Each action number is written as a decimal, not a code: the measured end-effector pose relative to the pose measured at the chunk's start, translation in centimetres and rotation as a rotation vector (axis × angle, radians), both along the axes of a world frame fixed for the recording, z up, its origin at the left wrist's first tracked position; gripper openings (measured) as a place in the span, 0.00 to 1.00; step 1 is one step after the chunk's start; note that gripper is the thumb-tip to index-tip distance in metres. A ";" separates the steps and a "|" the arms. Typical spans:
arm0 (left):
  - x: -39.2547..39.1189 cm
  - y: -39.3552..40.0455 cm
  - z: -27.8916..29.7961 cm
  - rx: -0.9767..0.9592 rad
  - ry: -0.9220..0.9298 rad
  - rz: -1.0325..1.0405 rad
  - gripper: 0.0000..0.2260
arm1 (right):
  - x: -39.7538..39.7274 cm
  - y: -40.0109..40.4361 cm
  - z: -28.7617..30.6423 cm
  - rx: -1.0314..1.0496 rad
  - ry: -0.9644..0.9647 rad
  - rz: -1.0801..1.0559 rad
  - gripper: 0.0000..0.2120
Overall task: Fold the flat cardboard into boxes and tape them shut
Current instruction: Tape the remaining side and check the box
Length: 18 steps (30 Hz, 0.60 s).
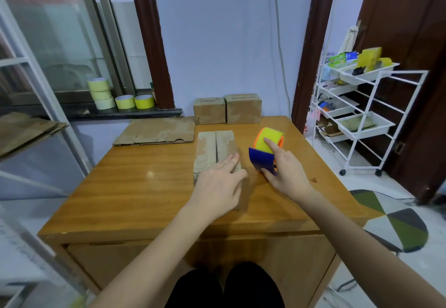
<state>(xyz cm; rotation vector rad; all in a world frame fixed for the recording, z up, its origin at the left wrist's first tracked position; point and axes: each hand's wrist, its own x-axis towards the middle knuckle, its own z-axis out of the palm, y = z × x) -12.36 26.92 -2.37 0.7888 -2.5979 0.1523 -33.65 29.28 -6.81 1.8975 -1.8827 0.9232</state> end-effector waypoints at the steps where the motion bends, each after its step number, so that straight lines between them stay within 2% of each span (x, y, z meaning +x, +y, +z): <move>1: 0.0 -0.1 0.0 -0.006 0.004 -0.004 0.09 | -0.2 0.4 -0.1 0.028 -0.019 0.016 0.37; 6: -0.1 0.1 0.1 -0.006 -0.004 -0.013 0.11 | -1.6 2.9 -1.1 0.092 -0.119 0.105 0.33; 10: -0.1 0.4 0.2 -0.028 -0.041 0.015 0.16 | -1.9 4.9 -2.2 0.084 -0.106 0.132 0.30; 14: -0.1 0.5 0.7 -0.039 -0.077 0.088 0.24 | -2.1 6.3 -3.1 0.182 -0.058 0.105 0.30; 18: 0.0 1.0 1.0 -0.038 -0.088 0.102 0.24 | -1.5 7.9 -3.1 0.275 -0.145 0.063 0.26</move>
